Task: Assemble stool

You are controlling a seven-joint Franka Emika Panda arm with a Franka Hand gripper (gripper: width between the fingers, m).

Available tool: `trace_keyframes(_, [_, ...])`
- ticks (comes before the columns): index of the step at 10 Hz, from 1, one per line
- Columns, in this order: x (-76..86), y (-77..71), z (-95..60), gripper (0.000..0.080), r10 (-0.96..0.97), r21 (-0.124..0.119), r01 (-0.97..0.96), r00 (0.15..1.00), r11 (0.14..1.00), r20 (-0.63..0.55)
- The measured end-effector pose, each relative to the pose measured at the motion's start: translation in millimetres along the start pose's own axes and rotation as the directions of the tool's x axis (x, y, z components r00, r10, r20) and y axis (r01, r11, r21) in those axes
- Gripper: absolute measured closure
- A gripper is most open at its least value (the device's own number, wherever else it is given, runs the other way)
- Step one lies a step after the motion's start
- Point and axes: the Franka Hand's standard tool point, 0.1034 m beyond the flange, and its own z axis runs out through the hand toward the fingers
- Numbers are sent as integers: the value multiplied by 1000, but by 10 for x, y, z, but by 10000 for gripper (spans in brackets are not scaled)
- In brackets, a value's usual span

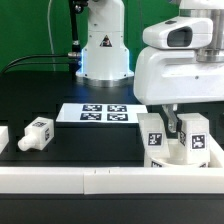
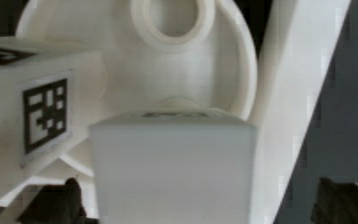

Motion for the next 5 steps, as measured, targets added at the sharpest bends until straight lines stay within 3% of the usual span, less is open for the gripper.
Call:
trace_keyframes(1, [0,2,1,242,21,0,-21,1000,1000,0])
trace_keyframes(2, [0,1,1,425,59,1,-59,998,998,0])
trace_keyframes(5, [2,0,-1,466,245,1,-245,970,970,0])
